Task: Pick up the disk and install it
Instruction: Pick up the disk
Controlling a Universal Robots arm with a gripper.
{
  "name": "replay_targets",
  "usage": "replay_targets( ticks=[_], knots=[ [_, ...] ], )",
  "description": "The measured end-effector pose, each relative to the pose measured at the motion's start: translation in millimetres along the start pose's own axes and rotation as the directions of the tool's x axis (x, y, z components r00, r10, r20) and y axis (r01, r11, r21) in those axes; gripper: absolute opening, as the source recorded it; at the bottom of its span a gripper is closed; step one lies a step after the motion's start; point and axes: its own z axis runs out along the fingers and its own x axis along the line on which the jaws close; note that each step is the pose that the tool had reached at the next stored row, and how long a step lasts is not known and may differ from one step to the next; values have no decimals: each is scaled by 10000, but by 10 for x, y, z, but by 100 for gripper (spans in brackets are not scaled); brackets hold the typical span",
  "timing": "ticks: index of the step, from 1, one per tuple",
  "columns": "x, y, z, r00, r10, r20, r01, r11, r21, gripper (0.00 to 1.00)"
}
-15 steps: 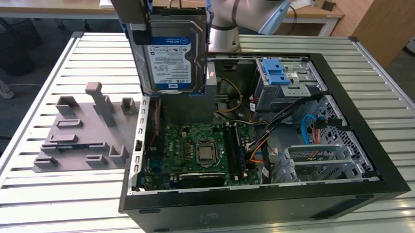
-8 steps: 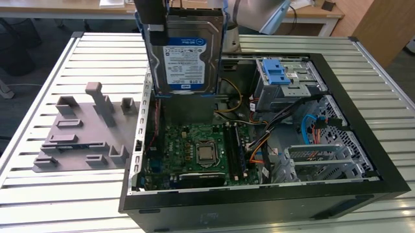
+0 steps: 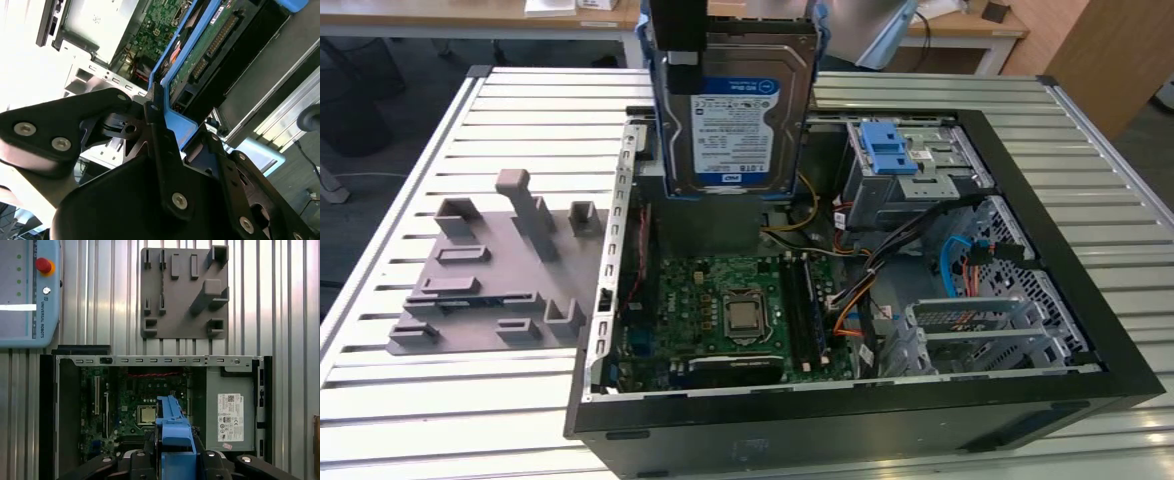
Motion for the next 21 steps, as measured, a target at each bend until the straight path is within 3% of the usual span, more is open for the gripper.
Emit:
replay_targets(
  ticks=[21],
  knots=[
    [-4,-417,-7,10000,1,0,-1,10000,0,36]
  ],
)
